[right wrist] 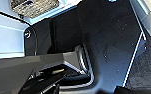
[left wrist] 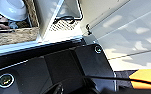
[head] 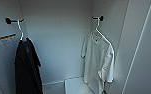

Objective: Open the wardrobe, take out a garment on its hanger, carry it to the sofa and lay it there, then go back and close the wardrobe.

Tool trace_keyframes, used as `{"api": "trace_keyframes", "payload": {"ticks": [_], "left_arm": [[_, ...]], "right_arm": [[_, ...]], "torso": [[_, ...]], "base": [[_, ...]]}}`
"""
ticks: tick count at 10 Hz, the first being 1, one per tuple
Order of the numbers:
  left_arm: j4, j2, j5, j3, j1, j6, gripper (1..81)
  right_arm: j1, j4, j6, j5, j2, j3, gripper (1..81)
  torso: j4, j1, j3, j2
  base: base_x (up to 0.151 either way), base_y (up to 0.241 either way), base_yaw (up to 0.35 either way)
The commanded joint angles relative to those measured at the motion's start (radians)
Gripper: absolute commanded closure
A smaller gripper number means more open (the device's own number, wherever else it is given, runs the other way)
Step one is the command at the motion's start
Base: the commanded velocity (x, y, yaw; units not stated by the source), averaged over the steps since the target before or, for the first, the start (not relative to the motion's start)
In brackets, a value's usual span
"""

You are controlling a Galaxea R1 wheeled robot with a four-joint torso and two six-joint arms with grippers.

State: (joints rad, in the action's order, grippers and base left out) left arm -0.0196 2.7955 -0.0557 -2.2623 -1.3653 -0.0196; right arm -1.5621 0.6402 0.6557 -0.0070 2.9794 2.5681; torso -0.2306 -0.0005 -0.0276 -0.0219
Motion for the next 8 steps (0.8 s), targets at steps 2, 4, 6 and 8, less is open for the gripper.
{"api": "trace_keyframes", "payload": {"ticks": [2,4,6,8], "left_arm": [[-0.002,-0.074,0.200,0.142,0.254,-0.003,1.0],[0.001,-0.072,0.229,0.144,0.309,-0.008,1.0],[0.001,-0.077,0.257,0.158,0.363,-0.019,1.0],[0.001,-0.100,0.281,0.219,0.410,-0.049,1.0]], "right_arm": [[0.058,0.001,0.002,-0.036,0.005,-0.003,1.0],[0.062,0.001,0.002,-0.036,0.005,-0.003,1.0],[0.062,0.001,0.002,-0.037,0.005,-0.003,1.0],[0.066,0.001,0.002,-0.036,0.005,0.001,1.0]], "torso": [[0.000,0.001,0.000,0.000],[0.000,0.001,0.000,0.000],[0.000,0.001,0.000,0.000],[0.000,0.001,0.000,0.000]], "base": [[0.000,0.000,0.000],[0.000,0.000,0.000],[0.000,0.000,0.000],[0.000,0.000,0.000]]}}
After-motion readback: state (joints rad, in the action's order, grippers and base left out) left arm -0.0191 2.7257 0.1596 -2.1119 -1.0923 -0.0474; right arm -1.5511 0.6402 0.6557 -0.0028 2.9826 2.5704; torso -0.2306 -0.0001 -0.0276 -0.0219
